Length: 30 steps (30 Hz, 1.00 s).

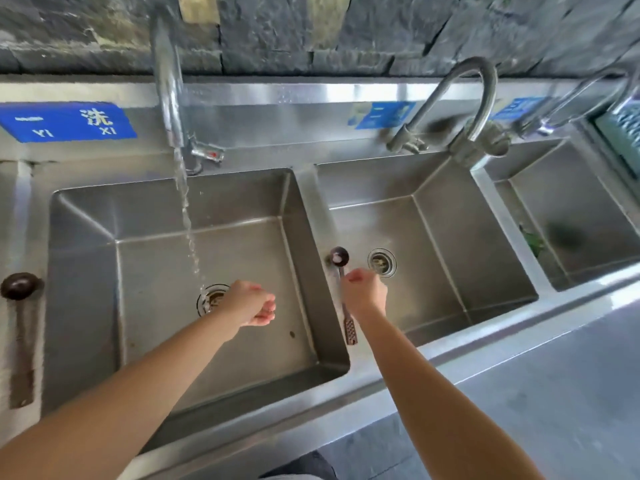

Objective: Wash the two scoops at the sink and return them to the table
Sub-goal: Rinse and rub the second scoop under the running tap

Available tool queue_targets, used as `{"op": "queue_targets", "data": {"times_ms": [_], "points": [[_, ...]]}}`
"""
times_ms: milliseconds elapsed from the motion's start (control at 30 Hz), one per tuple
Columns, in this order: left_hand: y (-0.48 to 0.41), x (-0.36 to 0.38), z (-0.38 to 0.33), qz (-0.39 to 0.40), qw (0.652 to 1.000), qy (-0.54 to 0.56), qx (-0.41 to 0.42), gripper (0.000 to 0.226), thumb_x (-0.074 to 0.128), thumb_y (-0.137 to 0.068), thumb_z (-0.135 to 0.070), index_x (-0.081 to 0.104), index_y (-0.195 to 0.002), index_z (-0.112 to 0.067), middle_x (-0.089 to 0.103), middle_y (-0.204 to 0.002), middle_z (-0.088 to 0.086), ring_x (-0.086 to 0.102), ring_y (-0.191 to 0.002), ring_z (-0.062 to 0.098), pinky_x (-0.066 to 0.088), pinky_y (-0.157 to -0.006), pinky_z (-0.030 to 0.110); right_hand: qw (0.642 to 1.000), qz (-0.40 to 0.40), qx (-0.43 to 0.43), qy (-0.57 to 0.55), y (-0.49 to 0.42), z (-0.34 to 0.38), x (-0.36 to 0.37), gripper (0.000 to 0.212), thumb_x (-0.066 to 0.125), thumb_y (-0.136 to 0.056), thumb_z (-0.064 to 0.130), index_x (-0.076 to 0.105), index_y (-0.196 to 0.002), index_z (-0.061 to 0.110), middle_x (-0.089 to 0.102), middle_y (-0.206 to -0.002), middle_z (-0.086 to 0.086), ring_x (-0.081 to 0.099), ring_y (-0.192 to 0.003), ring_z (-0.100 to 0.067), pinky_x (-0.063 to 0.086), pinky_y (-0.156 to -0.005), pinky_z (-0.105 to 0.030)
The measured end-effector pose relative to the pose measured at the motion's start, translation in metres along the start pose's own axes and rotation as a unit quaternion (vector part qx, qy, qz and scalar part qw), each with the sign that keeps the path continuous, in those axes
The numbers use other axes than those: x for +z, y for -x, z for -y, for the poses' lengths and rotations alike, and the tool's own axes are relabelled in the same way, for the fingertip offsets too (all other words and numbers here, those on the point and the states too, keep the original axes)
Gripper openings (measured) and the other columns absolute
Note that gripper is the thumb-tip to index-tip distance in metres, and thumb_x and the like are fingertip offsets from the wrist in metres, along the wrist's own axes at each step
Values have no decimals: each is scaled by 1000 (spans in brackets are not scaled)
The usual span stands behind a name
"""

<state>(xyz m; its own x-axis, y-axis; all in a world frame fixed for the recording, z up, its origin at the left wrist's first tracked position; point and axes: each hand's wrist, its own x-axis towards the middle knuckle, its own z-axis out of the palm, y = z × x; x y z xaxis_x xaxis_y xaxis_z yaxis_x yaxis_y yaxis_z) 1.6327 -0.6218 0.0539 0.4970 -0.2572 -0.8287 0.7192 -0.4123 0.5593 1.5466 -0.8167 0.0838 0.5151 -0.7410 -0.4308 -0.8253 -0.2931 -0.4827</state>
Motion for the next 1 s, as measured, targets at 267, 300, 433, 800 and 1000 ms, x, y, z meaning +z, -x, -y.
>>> {"op": "queue_targets", "data": {"times_ms": [267, 300, 433, 800, 1000], "points": [[-12, 99, -10, 7, 998, -56, 31, 4, 64, -88, -4, 67, -86, -5, 69, -78, 14, 67, -58, 23, 57, -54, 28, 997, 81, -6, 8, -17, -52, 0, 17, 64, -79, 24, 66, -95, 20, 69, -90, 0, 59, -83, -20, 43, -70, -23], [-15, 108, -11, -7, 998, -53, 37, 6, 65, -87, -2, 69, -90, -5, 70, -81, 14, 68, -60, 23, 59, -55, 29, 995, 95, -14, 20, -16, -57, 3, 17, 66, -79, 26, 65, -95, 19, 68, -89, 1, 57, -80, -19, 43, -68, -23], [-29, 137, -15, -46, 997, -35, 46, 13, 71, -85, -8, 70, -97, -9, 72, -87, 16, 70, -66, 25, 60, -61, 31, 992, 106, -33, 52, -18, -69, 12, 15, 62, -84, 19, 67, -98, 23, 72, -94, -1, 55, -61, -11, 36, -44, -8], [-36, 113, -17, -90, 992, 92, 3, 9, 71, -86, -8, 65, -83, -15, 69, -82, 10, 68, -75, 25, 61, -68, 37, 968, 231, 13, -94, -19, -39, 18, 14, 78, -78, 10, 67, -77, 19, 74, -88, -6, 74, -71, -25, 62, -65, -31], [-17, 30, -8, -143, 973, 178, 12, 9, 63, -88, -6, 65, -83, -13, 68, -81, 9, 65, -77, 25, 54, -65, 35, 916, 381, -5, -128, 10, 19, 59, 10, 77, -81, 3, 72, -87, 9, 73, -87, -11, 71, -75, -21, 63, -69, -31]]}}
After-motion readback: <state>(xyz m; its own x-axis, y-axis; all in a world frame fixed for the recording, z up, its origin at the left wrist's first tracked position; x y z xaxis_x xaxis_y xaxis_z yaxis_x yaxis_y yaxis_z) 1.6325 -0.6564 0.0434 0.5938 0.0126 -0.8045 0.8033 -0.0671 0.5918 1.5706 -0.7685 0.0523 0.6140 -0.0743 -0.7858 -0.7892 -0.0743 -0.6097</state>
